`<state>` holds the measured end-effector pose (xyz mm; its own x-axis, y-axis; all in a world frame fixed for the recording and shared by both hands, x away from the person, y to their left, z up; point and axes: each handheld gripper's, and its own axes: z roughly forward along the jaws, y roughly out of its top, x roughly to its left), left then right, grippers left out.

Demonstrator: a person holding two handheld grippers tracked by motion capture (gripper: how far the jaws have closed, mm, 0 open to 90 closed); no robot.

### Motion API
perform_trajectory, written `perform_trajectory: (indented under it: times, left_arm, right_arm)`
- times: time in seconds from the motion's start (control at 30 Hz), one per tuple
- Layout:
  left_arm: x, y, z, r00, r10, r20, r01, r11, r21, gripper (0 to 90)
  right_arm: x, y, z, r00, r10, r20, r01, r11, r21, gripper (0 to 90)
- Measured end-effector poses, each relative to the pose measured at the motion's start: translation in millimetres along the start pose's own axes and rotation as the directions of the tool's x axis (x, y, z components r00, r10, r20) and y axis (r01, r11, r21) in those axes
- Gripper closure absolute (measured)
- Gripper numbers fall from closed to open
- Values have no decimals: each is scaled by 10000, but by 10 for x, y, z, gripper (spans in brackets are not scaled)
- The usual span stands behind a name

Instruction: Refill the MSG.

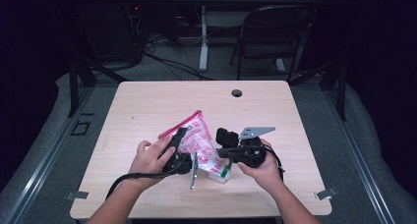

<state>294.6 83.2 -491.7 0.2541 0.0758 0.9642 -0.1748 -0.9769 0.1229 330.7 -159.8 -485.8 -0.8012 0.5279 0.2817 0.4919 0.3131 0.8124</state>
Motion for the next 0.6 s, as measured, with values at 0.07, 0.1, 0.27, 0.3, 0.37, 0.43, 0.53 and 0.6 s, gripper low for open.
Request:
perform_trajectory:
  times: [0.07, 0.1, 0.27, 0.3, 0.37, 0.43, 0.53, 0.6]
  left_arm:
    - [1, 1, -1, 10000, 13, 4, -13, 10000, 33, 627]
    - [0, 1, 0, 10000, 14, 3, -14, 10000, 10, 626]
    - [3, 1, -3, 10000, 17, -38, -17, 10000, -7, 627]
    - [4, 2, -5, 10000, 33, -27, -33, 10000, -3, 627]
    - [2, 4, -6, 10000, 58, -75, -58, 10000, 6, 627]
    - [2, 5, -6, 10000, 61, -79, -61, 10000, -1, 628]
    - [2, 5, -5, 10000, 64, -51, -64, 10000, 1, 628]
    - [3, 5, -5, 10000, 71, -67, -71, 10000, -6, 628]
  right_arm:
    - [0, 0, 0, 10000, 1, -2, -1, 10000, 3, 900]
    - [-1, 0, 0, 10000, 3, -4, -3, 10000, 2, 900]
    - [0, 0, 0, 10000, 1, -9, -1, 10000, -5, 900]
    - [0, 0, 1, 10000, 2, -10, -2, 10000, -7, 900]
    - [1, -1, 3, 10000, 7, 5, -7, 10000, -7, 900]
    - [1, -1, 4, 10000, 5, 12, -5, 10000, -4, 900]
    - [0, -1, 3, 10000, 5, 13, -5, 10000, 3, 900]
    - [1, -1, 4, 10000, 5, 15, -5, 10000, -3, 900]
